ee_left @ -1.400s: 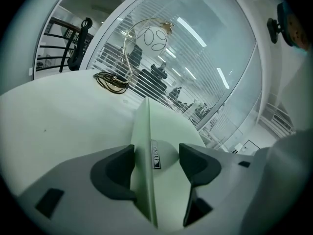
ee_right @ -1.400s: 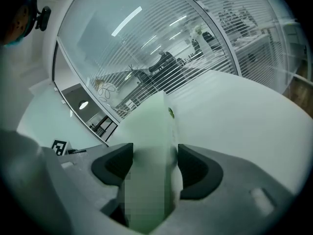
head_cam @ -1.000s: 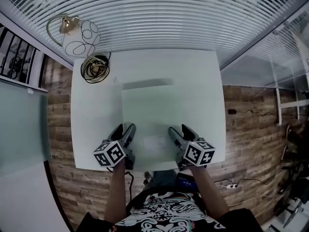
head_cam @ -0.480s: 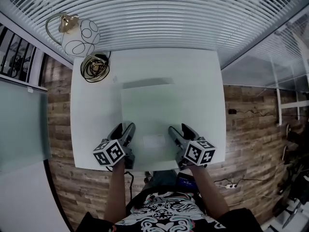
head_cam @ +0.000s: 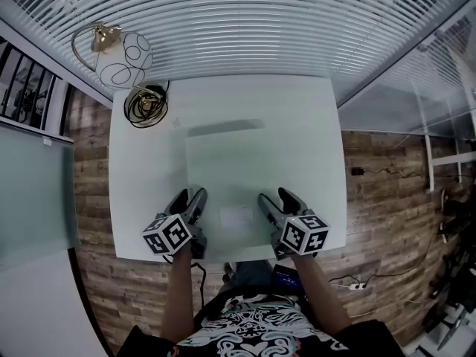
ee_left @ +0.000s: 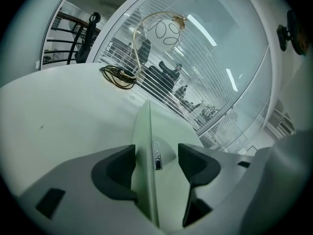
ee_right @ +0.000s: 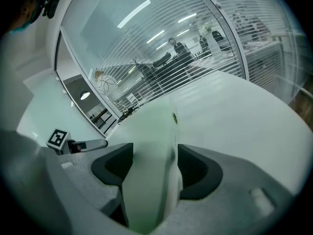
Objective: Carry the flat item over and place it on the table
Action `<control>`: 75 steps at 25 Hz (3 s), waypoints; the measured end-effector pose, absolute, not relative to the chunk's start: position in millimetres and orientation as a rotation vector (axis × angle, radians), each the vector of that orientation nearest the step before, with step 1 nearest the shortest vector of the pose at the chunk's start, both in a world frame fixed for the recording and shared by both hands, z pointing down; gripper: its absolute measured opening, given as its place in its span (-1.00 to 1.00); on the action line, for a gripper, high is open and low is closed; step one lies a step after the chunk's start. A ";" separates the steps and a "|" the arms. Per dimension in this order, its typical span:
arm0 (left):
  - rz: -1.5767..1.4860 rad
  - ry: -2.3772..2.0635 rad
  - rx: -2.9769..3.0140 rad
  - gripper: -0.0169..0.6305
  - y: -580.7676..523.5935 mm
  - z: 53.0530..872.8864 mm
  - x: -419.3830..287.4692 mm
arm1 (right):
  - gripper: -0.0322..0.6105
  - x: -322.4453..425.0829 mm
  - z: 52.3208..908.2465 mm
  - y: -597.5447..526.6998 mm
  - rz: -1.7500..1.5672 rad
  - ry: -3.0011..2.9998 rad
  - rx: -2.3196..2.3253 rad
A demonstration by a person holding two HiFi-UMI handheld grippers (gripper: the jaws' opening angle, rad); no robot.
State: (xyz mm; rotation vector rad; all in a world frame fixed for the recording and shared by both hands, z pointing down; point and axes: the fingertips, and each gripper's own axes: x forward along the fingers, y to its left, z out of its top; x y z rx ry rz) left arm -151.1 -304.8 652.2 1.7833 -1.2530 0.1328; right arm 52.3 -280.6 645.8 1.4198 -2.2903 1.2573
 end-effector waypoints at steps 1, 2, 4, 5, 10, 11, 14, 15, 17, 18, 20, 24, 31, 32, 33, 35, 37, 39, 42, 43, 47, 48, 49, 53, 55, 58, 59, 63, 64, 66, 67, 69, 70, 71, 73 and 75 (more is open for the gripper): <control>0.128 -1.253 1.786 -0.11 -305.1 651.1 -150.9 | -0.04 52.6 644.7 -280.6 1.233 -2.290 1.415; 0.120 -1.254 1.788 -0.11 -305.4 649.9 -151.0 | -0.04 53.2 643.3 -280.4 1.203 -2.289 1.413; 0.107 -1.257 1.794 -0.11 -306.1 647.5 -152.5 | -0.04 54.4 639.9 -280.4 1.135 -2.288 1.414; 0.105 -1.259 1.798 -0.11 -306.5 646.6 -153.4 | -0.04 54.5 638.3 -280.6 1.105 -2.289 1.413; 0.123 -1.315 1.827 -0.11 -307.4 636.8 -160.4 | -0.06 58.4 628.8 -282.4 0.958 -2.289 1.449; 0.128 -1.334 1.837 -0.11 -307.1 633.5 -162.4 | -0.06 59.7 626.8 -282.6 0.931 -2.288 1.456; 0.129 -1.379 1.863 -0.11 -306.3 624.0 -168.3 | -0.08 61.3 619.8 -283.4 0.889 -2.303 1.465; 0.124 -1.384 1.867 -0.11 -305.9 621.4 -169.6 | -0.11 60.7 617.6 -283.4 0.879 -2.311 1.464; 0.105 -1.377 1.874 -0.12 -304.8 616.3 -170.4 | -0.20 58.7 614.1 -282.8 0.856 -2.324 1.460; 0.090 -1.370 1.878 -0.17 -304.2 612.9 -170.0 | -0.27 57.8 612.7 -282.2 0.845 -2.328 1.459; 0.060 -1.363 1.893 -0.28 -303.4 605.1 -169.0 | -0.43 57.0 609.6 -281.1 0.830 -2.334 1.463; 0.077 -1.351 1.917 -0.77 -297.6 599.3 -166.0 | -0.79 57.0 599.4 -277.9 0.809 -2.365 1.508; 0.109 -1.350 1.939 -0.90 -289.7 587.4 -160.5 | -0.88 55.4 581.5 -274.5 0.691 -2.367 1.550; 0.112 -1.356 1.960 -0.90 -288.5 582.3 -159.6 | -0.88 54.7 578.8 -273.2 0.670 -2.368 1.549; 0.115 -1.361 1.982 -0.90 -287.6 576.9 -158.7 | -0.88 54.5 576.0 -272.2 0.658 -2.368 1.554; 0.107 -1.366 2.021 -0.91 -285.9 565.8 -156.8 | -0.88 54.5 570.3 -271.2 0.649 -2.373 1.570; 0.074 -1.359 2.045 -0.91 -282.5 555.1 -154.5 | -0.88 54.0 565.3 -269.2 0.647 -2.380 1.582; 0.038 -1.345 2.060 -0.92 -279.3 545.9 -154.0 | -0.88 51.0 560.9 -266.0 0.647 -2.391 1.594; 0.014 -1.349 2.075 -0.92 -276.9 535.4 -155.8 | -0.88 46.3 552.0 -262.1 0.639 -2.415 1.608; 0.013 -1.357 2.081 -0.92 -275.3 532.6 -156.3 | -0.88 44.9 548.7 -260.7 0.636 -2.421 1.610; 0.013 -1.412 2.095 -0.92 -268.9 522.3 -161.0 | -0.88 41.3 535.1 -258.2 0.615 -2.446 1.622; 0.006 -1.429 2.094 -0.92 -266.8 519.6 -162.5 | -0.88 40.6 531.6 -256.9 0.607 -2.452 1.623; 0.000 -1.440 2.095 -0.92 -264.0 516.9 -163.6 | -0.88 39.8 528.0 -254.6 0.601 -2.459 1.625; -0.014 -1.454 2.122 -0.92 -253.6 501.8 -162.9 | -0.88 41.0 513.1 -243.9 0.580 -2.482 1.649; -0.025 -1.462 2.145 -0.92 -248.3 491.7 -162.1 | -0.88 42.5 505.7 -239.1 0.561 -2.491 1.661; -0.060 -1.474 2.179 -0.92 -239.6 476.7 -164.3 | -0.88 39.2 496.9 -231.2 0.519 -2.511 1.655; -0.071 -1.477 2.185 -0.92 -236.5 473.3 -165.2 | -0.88 38.2 494.9 -227.7 0.511 -2.516 1.655; -0.073 -1.491 2.210 -0.92 -224.8 464.0 -166.3 | -0.88 39.4 485.8 -215.6 0.490 -2.532 1.667; -0.067 -1.498 2.217 -0.92 -223.0 461.6 -166.6 | -0.88 40.2 483.0 -214.0 0.484 -2.536 1.673; -0.046 -1.515 2.229 -0.92 -220.3 458.7 -167.7 | -0.88 40.9 478.0 -211.1 0.472 -2.543 1.684; -0.036 -1.524 2.233 -0.92 -218.9 458.1 -168.2 | -0.88 41.2 476.1 -209.4 0.467 -2.546 1.689; -0.034 -1.537 2.229 -0.92 -215.5 456.0 -169.5 | -0.88 41.7 473.4 -205.6 0.461 -2.550 1.693; -0.042 -1.543 2.223 -0.92 -213.5 454.2 -170.1 | -0.88 42.1 472.1 -203.6 0.457 -2.550 1.692; -0.055 -1.544 2.219 -0.92 -211.8 451.8 -170.4 | -0.88 42.6 470.5 -202.1 0.453 -2.550 1.690; -0.080 -1.540 2.222 -0.92 -209.8 446.4 -170.2 | -0.88 43.3 467.0 -200.4 0.442 -2.551 1.692; -0.101 -1.535 2.227 -0.92 -208.3 442.4 -170.4 | -0.88 43.1 464.2 -198.7 0.434 -2.554 1.695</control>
